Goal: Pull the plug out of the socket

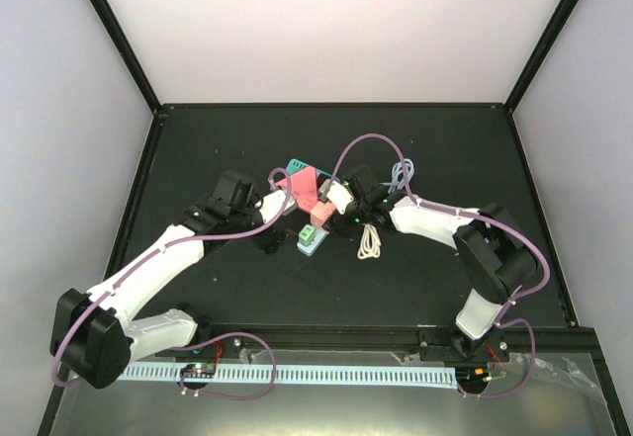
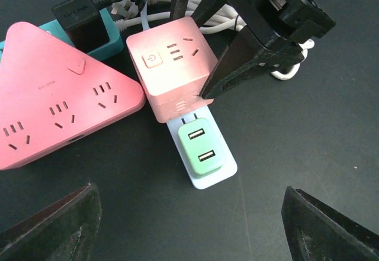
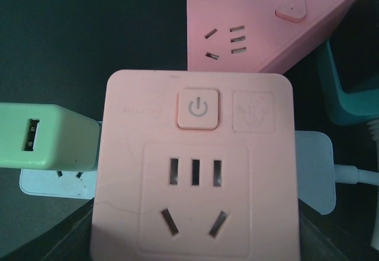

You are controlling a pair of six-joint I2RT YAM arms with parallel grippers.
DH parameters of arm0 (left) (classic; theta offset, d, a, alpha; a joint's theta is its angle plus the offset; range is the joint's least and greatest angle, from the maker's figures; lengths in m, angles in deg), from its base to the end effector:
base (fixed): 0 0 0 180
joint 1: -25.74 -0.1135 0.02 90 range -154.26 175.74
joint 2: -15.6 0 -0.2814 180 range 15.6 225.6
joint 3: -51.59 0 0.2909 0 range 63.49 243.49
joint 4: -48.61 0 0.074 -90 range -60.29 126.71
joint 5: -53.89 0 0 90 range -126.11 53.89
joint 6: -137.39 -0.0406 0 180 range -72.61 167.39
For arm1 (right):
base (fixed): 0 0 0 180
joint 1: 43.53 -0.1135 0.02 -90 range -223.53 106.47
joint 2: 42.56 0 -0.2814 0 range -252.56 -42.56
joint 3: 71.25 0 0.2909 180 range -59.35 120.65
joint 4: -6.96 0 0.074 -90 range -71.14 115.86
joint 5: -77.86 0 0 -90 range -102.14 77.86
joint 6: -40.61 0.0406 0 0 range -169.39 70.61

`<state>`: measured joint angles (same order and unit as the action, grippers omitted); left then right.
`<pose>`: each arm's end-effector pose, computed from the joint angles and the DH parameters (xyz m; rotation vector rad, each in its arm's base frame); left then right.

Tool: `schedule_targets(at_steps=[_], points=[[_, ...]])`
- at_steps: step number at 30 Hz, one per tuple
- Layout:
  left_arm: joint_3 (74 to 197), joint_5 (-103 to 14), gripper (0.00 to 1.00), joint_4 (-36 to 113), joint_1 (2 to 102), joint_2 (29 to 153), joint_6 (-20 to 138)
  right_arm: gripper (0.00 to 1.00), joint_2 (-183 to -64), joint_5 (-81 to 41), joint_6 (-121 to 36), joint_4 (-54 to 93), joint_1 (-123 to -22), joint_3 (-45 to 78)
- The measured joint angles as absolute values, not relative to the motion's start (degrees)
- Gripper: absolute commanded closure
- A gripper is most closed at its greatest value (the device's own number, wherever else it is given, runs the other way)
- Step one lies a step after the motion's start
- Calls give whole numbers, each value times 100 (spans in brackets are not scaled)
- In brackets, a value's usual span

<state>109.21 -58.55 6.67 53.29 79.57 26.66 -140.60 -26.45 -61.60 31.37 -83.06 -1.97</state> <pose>0.2232 -0.1339 0.2509 1.1415 2.1057 -0.5271 0.2885 0.2511 0.1615 -1.1983 2.2289 0.5072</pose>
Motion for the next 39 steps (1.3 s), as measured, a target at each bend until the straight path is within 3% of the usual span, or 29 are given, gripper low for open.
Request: schedule_targets(at_steps=[13,21,28,39], points=[[10792,-5406,21,1360,5696,8660,3304,24,-13996,-2728,-6073,2809,-8310,-339],[10632,-5190,21,1589,5965,8897,3435,26,-13990,-2874,-6060,2560,-8310,-339],[10534,-4849,30,1795,6107,9041,3630,28,-13990,-2911,-6036,2471,-8310,-339],[10538,-4679,32,1891,6330,9557,3711,28,-13996,-2911,-5979,2342,-8310,-476]])
